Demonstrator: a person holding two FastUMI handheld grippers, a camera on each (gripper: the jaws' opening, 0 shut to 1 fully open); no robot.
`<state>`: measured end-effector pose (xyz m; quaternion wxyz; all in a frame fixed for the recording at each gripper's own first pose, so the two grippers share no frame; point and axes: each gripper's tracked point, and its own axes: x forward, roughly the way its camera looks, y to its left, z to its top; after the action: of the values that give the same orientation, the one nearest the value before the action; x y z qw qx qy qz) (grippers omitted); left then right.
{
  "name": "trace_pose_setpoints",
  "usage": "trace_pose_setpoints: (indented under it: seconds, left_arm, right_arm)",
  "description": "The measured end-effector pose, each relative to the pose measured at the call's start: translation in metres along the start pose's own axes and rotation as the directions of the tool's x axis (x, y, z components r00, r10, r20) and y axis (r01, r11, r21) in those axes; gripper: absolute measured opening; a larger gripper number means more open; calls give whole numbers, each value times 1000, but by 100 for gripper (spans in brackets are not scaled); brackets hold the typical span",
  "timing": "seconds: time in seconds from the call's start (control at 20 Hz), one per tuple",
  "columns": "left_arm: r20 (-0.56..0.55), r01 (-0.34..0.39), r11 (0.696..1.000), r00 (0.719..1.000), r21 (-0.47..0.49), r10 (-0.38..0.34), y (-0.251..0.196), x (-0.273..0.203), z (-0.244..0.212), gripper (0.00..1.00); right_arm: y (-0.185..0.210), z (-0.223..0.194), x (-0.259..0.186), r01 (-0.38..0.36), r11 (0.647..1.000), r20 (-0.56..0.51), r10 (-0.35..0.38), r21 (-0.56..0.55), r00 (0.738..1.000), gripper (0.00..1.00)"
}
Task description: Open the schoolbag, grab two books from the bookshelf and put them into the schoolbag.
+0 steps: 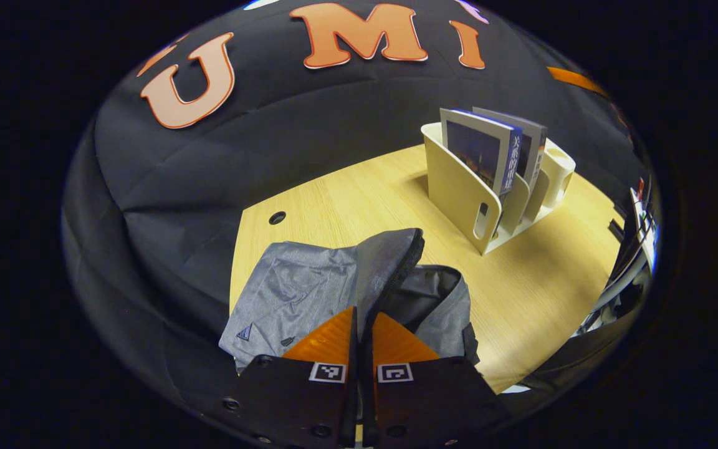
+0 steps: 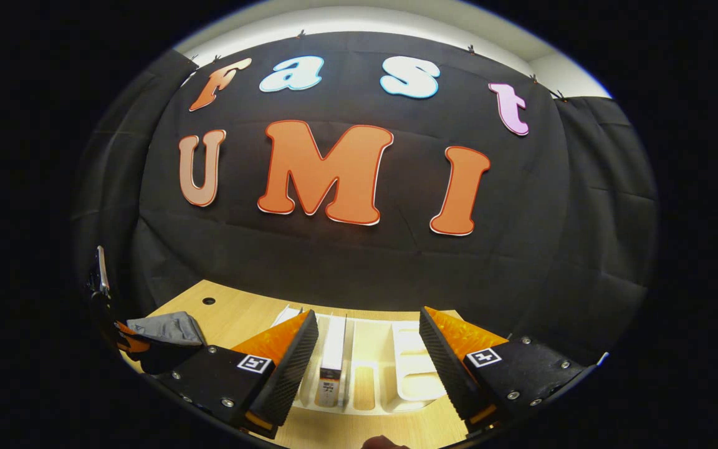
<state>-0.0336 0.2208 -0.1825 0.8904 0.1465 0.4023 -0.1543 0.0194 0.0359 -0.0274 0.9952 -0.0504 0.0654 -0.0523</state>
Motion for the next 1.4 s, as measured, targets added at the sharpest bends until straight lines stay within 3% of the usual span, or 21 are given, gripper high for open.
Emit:
trace_pose_setpoints:
  seconds: [0.3,0.55,0.75,1.1,1.25,1.4]
  left_arm:
    - [16,176,974,984,-141,-176,22,-13,14,3]
    - [14,313,926,948,-211,-317,41,-19,27,2]
    - [3,418,881,904,-223,-428,53,-23,39,2]
    - [-45,538,813,827,-223,-560,68,-35,59,3]
    - [-70,557,805,812,-204,-580,71,-32,58,2]
    - [-80,561,809,811,-177,-580,73,-31,62,2]
  right_arm:
    - [38,11,10,-24,999,-69,22,-36,997,98]
    - [59,-3,23,-30,996,-214,12,-81,977,98]
    - [77,-17,33,-33,996,-325,2,-89,946,98]
    - [106,-29,57,-91,988,-507,16,-124,862,98]
    - [123,-38,68,-113,992,-599,63,-47,799,99]
    - [134,-50,76,-110,993,-691,105,37,715,98]
